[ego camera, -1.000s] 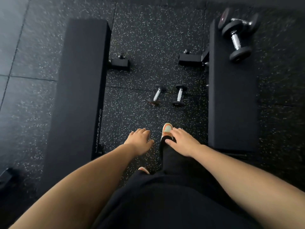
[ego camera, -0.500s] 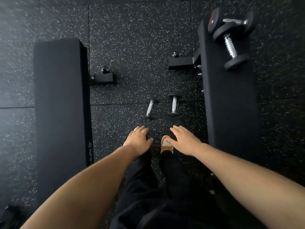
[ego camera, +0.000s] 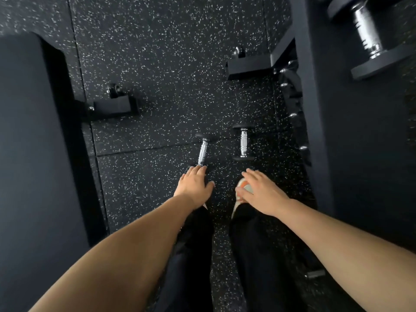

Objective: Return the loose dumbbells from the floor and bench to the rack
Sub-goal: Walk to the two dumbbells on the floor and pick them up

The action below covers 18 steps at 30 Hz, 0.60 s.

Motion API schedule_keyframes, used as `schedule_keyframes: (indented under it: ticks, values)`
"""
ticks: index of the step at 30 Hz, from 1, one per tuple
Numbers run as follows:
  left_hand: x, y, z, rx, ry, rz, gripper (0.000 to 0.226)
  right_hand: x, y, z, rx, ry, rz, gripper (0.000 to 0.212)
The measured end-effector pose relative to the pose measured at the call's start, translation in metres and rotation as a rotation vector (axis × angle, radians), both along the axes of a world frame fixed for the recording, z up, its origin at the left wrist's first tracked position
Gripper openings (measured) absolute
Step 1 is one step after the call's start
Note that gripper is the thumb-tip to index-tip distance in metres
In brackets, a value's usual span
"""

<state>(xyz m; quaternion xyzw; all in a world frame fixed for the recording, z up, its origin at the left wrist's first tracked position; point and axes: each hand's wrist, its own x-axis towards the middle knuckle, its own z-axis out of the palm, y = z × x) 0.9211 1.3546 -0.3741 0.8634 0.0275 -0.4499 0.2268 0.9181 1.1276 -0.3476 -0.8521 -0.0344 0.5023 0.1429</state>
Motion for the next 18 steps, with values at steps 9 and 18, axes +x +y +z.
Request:
schedule_keyframes:
  ticks: [9,18]
  values:
    - [0.037,-0.017,-0.17,0.039,-0.001,0.044,0.069,0.046,-0.012,-0.182,0.0,0.004,0.002,0.075]
    - [0.064,-0.044,-0.317,0.04,-0.007,0.267,0.085,0.082,-0.036,-0.337,-0.093,-0.056,-0.155,0.086]
